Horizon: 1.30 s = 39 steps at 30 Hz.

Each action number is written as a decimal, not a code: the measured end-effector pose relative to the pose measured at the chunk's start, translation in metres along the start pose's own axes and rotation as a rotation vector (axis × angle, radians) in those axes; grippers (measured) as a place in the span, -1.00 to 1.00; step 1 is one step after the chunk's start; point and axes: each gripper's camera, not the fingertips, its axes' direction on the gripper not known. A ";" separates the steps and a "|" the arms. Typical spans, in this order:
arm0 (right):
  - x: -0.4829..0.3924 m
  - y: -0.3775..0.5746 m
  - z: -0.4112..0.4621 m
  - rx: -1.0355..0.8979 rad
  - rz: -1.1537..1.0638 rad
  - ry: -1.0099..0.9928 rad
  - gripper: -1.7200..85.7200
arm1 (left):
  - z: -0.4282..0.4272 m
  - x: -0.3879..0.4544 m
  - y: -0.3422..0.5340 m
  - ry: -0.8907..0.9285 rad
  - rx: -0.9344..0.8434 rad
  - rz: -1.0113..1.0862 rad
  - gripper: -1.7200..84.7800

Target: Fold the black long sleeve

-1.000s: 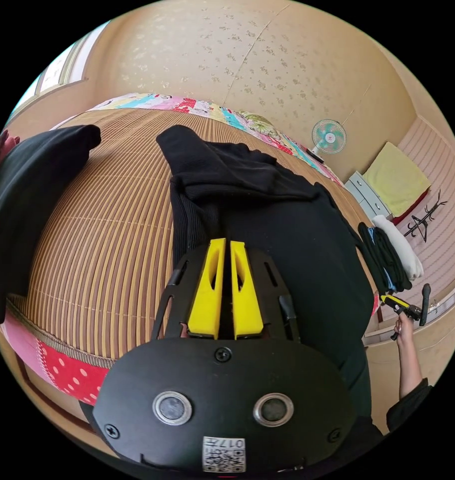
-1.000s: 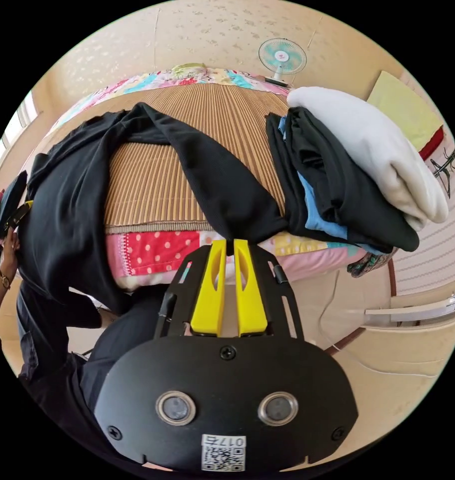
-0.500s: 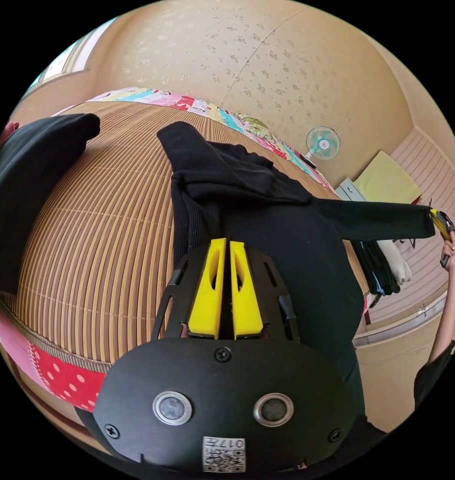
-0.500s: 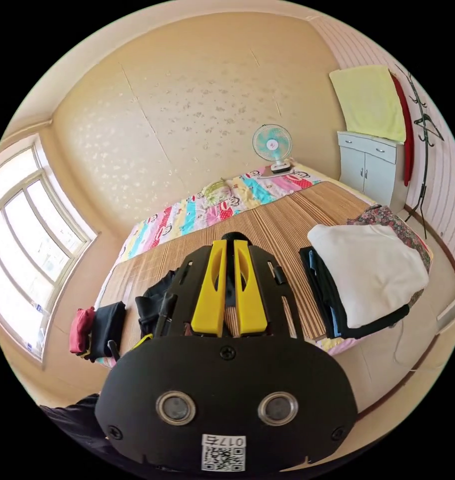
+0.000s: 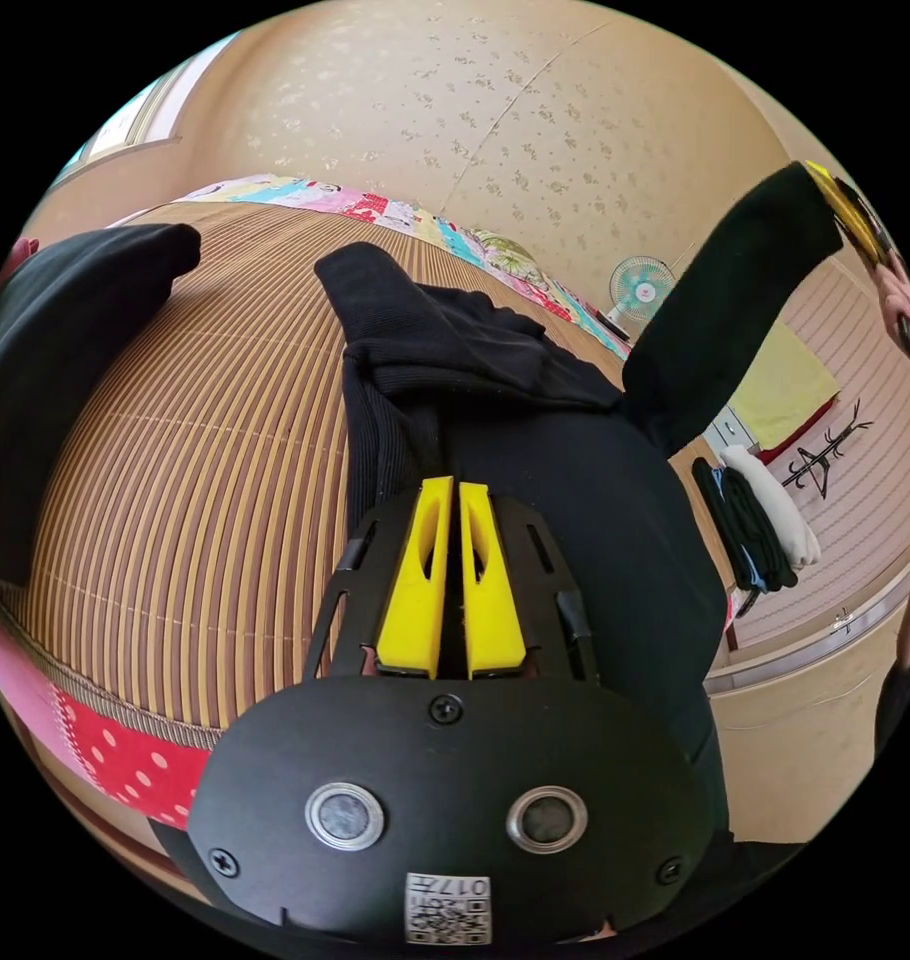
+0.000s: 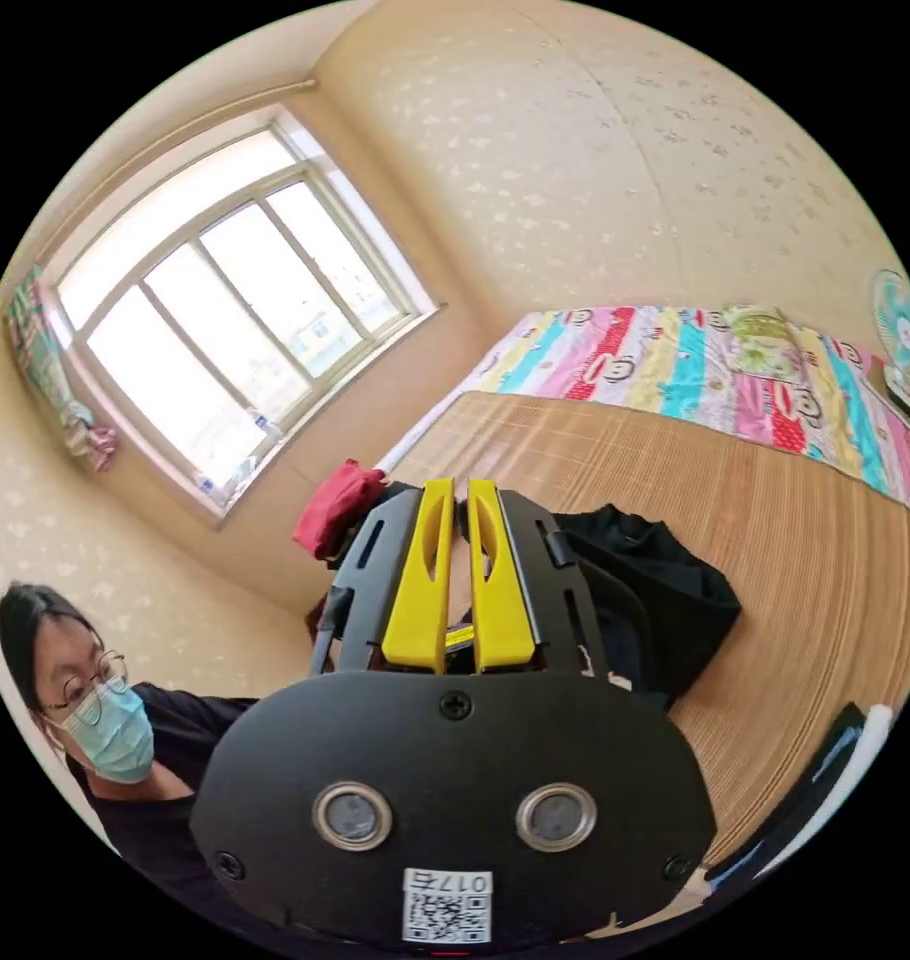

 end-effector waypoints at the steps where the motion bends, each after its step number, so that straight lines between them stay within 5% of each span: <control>1: -0.008 -0.007 0.011 -0.031 -0.061 -0.154 -0.86 | -0.001 -0.002 0.001 0.002 0.000 -0.001 -0.96; 4: -0.007 -0.007 0.037 -0.123 -0.135 -0.293 -0.82 | -0.003 -0.007 0.002 0.010 0.002 -0.004 -0.96; 13: 0.155 0.084 0.145 -0.326 0.172 0.341 -0.78 | -0.005 -0.012 0.005 0.010 0.005 -0.001 -0.96; 17: 0.214 0.123 0.178 -0.275 0.266 0.596 -0.76 | -0.005 -0.012 0.006 0.008 0.004 0.000 -0.97; 25: 0.273 0.165 0.255 -0.315 0.274 0.658 -0.84 | -0.004 -0.007 0.007 0.008 0.004 0.002 -0.97; 29: 0.247 0.167 0.230 0.085 0.337 0.818 -0.89 | -0.001 0.001 0.008 0.000 0.005 0.007 -0.97; 33: 0.294 0.153 0.278 -0.221 0.434 0.804 -0.88 | 0.000 0.006 0.008 0.005 0.005 0.004 -0.97; 39: 0.229 0.167 0.267 0.004 0.222 0.735 -0.86 | 0.005 0.018 0.007 0.015 0.006 0.000 -0.97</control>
